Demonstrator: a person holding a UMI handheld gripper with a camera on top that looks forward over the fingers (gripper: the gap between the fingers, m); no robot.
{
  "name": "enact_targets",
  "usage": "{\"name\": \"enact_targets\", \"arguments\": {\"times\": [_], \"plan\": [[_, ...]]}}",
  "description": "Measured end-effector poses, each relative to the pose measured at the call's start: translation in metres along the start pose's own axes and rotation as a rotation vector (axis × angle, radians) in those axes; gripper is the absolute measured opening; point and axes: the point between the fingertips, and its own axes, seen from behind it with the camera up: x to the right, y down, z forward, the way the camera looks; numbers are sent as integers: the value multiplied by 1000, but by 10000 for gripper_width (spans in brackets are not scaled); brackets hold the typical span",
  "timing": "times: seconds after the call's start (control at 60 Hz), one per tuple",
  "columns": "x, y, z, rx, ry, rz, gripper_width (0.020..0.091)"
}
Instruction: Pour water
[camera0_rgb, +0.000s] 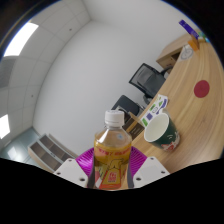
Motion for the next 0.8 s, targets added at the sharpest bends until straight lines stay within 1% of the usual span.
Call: {"name": "enact_targets", "arguments": {"times": [0.033, 0.117, 0.217, 0.283, 0.35, 0.417, 0.45, 0.6, 0.7, 0.717, 0.75, 0.8], "plan": [[-2, -2, 14, -7, -12, 141, 454], [-8, -8, 28, -52, -98, 471, 452], [-27, -8, 34, -50, -170, 701, 450], [-32, -15, 31, -52, -192, 800, 453], [-27, -17, 34, -32, -203, 885, 455], [-20, -13, 30, -52, -180, 948, 455], [-15, -9, 39, -53, -163, 952, 454], [-17, -7, 38, -73, -179, 998, 454], [-32, -15, 31, -90, -193, 835, 453], [-35, -20, 29, -82, -197, 779, 453], [-41, -34, 23, -42, -190, 643, 455], [-46, -64, 11, 35, -182, 387, 455]]}}
